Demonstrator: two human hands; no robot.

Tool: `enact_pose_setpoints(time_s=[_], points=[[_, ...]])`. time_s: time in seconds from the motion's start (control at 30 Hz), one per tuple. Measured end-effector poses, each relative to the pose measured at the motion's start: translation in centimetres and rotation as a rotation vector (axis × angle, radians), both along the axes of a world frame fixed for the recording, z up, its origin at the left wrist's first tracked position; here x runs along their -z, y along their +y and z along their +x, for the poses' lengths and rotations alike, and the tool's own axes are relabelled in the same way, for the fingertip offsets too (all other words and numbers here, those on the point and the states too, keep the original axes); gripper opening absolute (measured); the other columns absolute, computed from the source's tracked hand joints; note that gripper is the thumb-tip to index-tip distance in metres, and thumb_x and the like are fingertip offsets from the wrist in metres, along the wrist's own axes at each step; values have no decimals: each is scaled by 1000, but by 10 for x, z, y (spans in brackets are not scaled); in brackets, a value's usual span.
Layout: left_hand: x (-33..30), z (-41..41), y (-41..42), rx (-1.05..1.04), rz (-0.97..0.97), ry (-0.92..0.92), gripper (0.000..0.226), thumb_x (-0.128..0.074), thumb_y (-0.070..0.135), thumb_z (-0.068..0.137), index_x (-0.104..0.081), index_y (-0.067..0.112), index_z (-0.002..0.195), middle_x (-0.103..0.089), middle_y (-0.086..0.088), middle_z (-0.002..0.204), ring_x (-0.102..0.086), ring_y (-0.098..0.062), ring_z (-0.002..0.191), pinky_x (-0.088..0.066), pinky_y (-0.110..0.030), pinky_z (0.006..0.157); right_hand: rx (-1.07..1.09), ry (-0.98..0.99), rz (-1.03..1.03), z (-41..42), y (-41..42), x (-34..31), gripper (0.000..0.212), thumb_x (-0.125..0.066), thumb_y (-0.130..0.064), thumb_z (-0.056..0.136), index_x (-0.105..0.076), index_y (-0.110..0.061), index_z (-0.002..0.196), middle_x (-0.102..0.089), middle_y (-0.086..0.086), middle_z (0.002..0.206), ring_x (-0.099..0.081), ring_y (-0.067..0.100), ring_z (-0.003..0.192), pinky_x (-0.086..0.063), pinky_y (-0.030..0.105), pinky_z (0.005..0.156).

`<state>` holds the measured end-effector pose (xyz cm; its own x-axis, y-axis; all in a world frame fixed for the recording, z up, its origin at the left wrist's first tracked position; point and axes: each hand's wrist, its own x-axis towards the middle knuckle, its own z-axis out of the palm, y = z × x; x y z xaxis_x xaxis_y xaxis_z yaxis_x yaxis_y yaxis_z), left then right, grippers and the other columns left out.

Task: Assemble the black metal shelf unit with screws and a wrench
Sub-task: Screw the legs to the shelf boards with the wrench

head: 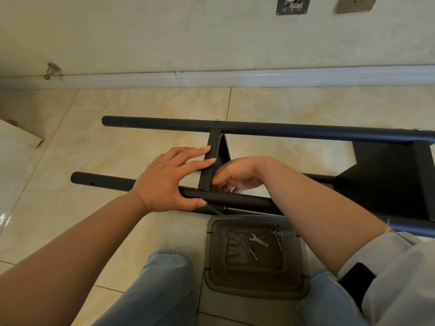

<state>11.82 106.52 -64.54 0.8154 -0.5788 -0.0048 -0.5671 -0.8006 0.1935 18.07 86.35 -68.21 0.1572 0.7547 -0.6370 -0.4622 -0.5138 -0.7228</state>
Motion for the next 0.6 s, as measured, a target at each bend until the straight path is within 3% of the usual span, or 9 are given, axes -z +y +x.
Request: enact_pose_setpoints(time_s=[0.23,0.43,0.6], points=[[1,1,0,0,6,4,80,-49,72,71,-30,37,140,-33,6,150,-38,-24,128,-44,-46,96,14,26,29,0,-2,-2,16,-43,-9,97,-58,-14,103,-64,5,97,-61,16,90,-48,30,82],[1,1,0,3,9,0,80,-49,72,71,-29,37,141,-32,7,150,-36,-22,128,-42,-44,96,-8,-29,-12,0,0,0,24,-44,-16,98,-53,-9,119,-63,7,103,-60,20,97,-46,37,92],[1,1,1,3,5,-6,80,-50,71,70,-32,35,140,-33,6,150,-36,-22,128,-43,-45,96,12,-5,32,0,-2,-2,16,-43,-9,97,-58,-13,103,-64,5,98,-60,16,92,-49,28,82]])
